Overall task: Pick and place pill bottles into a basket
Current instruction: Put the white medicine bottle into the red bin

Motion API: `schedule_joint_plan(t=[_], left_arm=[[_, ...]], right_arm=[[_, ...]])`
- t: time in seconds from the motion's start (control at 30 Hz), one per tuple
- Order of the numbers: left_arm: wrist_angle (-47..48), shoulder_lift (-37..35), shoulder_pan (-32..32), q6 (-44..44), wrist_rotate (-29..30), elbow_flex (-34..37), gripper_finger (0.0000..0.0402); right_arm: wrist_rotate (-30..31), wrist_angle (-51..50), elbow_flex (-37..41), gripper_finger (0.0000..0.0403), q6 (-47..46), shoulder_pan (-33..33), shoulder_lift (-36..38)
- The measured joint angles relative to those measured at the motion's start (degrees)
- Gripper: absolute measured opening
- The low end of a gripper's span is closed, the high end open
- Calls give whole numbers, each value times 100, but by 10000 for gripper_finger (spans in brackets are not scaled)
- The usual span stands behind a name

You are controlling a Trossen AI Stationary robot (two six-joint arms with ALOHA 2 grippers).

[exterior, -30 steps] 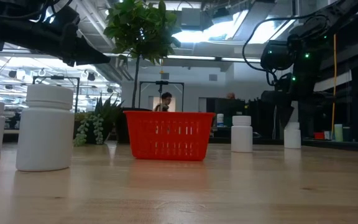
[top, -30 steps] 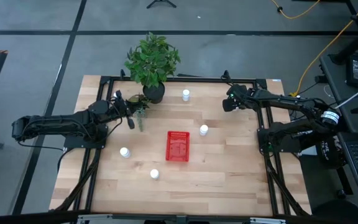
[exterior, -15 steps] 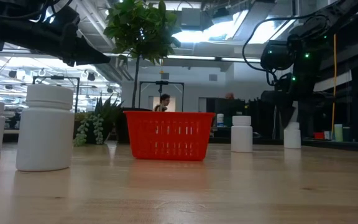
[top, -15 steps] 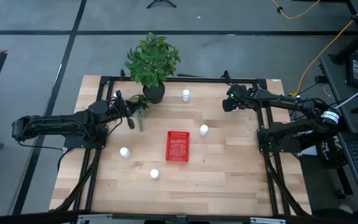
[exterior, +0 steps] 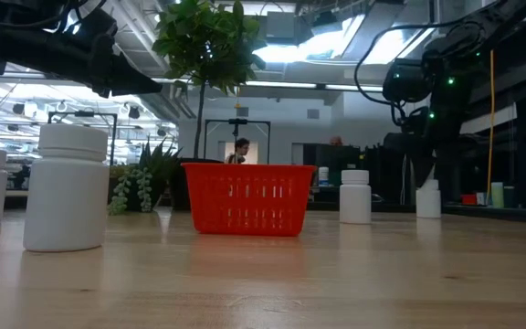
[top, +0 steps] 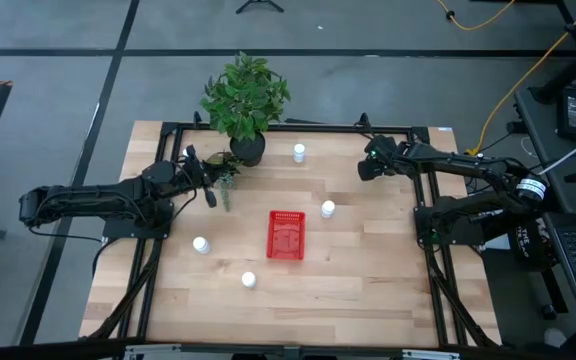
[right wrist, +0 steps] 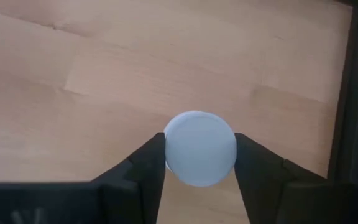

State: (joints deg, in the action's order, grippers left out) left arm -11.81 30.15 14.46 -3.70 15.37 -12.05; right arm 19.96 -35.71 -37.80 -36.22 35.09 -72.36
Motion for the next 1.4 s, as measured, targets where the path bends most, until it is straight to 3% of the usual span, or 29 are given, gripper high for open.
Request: schedule_joint_plan(t=[0.3, 0.73, 1.07, 1.4], left_arm=[[0, 0, 0, -2, 1, 0, 4], [0, 1, 0, -4, 1, 0, 4], [-2, 0, 0, -4, 1, 0, 4], [-2, 1, 1, -4, 1, 0, 4]], right_arm=[[-788, 532, -2, 154, 1126, -203, 5], [-1512, 681, -353, 155, 1859, -585, -4], [-1831, 708, -1100, 156, 2627, -1055, -1], [-2074, 1574, -1137, 156, 2945, -1699, -1]])
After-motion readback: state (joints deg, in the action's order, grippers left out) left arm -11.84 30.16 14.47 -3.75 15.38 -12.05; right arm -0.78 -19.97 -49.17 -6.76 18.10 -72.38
